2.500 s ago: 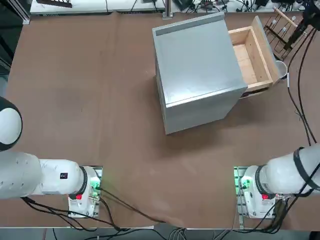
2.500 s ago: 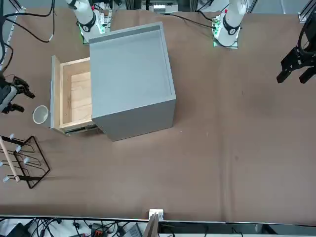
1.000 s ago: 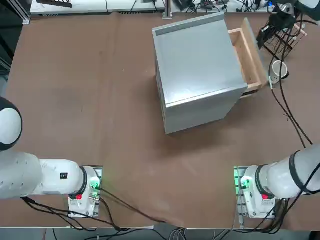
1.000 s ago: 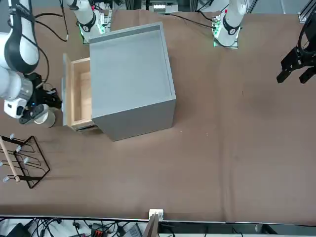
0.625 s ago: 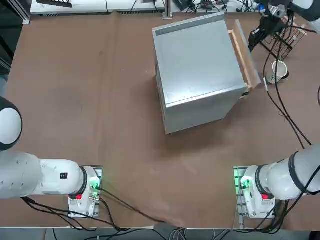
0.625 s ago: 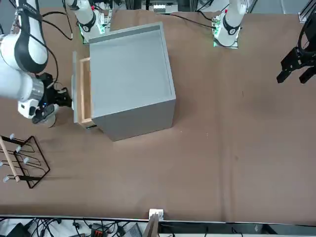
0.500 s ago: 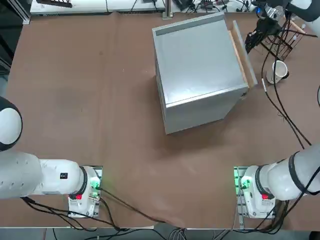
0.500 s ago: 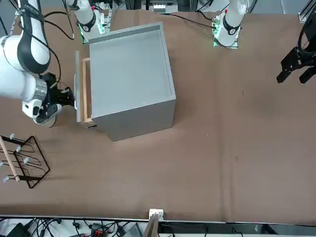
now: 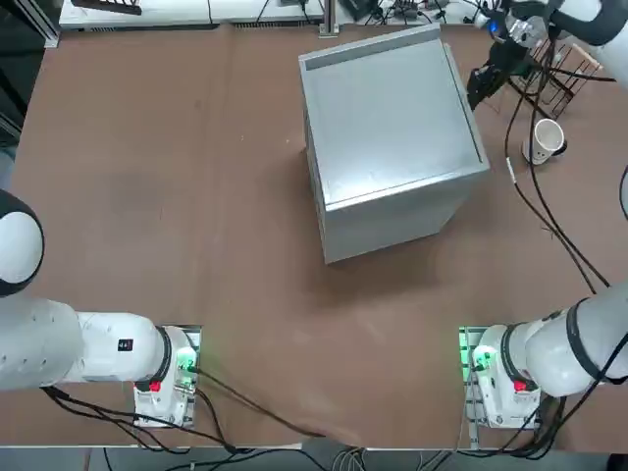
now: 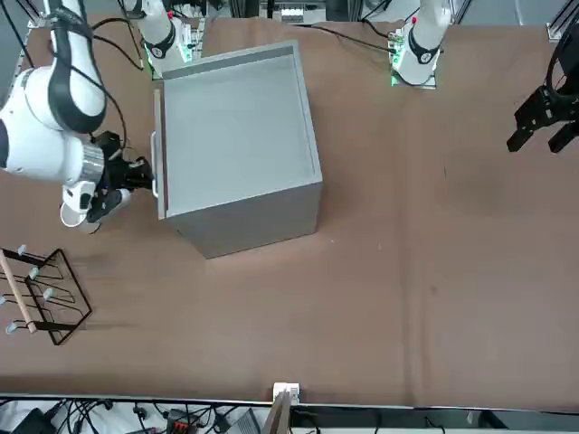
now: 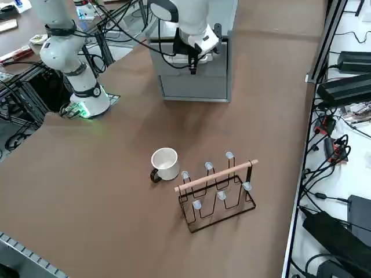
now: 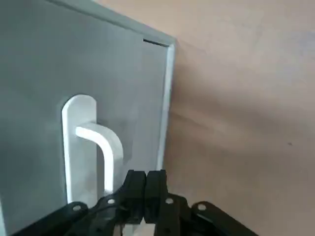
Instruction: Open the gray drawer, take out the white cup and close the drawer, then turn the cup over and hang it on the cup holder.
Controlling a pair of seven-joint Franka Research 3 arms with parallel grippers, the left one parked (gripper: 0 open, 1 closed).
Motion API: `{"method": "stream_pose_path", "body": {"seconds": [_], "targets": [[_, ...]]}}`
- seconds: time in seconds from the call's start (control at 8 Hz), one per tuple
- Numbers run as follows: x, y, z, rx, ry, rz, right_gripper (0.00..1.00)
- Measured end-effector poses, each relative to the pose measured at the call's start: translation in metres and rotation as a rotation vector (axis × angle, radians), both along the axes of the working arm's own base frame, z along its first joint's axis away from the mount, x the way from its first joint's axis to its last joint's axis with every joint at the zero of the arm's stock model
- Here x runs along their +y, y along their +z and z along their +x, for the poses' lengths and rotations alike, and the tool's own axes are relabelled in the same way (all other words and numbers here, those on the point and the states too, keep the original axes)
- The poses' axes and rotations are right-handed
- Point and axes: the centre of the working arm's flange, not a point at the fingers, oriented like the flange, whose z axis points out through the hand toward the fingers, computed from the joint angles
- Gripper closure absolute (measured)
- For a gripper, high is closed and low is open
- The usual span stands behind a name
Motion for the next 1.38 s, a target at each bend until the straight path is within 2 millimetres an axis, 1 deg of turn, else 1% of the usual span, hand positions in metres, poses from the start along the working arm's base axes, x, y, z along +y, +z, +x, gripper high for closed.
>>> {"method": "stream_pose_path", "body": {"seconds": [0.12, 0.25, 0.75, 0.88, 1.25, 1.38], "targets": [[0.011, 0.0, -0.001, 0.002, 0.003, -0.004, 0.98], [0.016, 0.0, -0.002, 0.003, 0.005, -0.003, 0.98], [0.024, 0.0, -0.003, 0.005, -0.001, -0.001, 0.98], [0.029, 0.0, -0.003, 0.004, -0.01, -0.007, 0.98], [0.028, 0.004, -0.002, -0.006, -0.024, -0.01, 0.98], [0.027, 0.01, 0.0, -0.019, -0.023, -0.013, 0.97]]}}
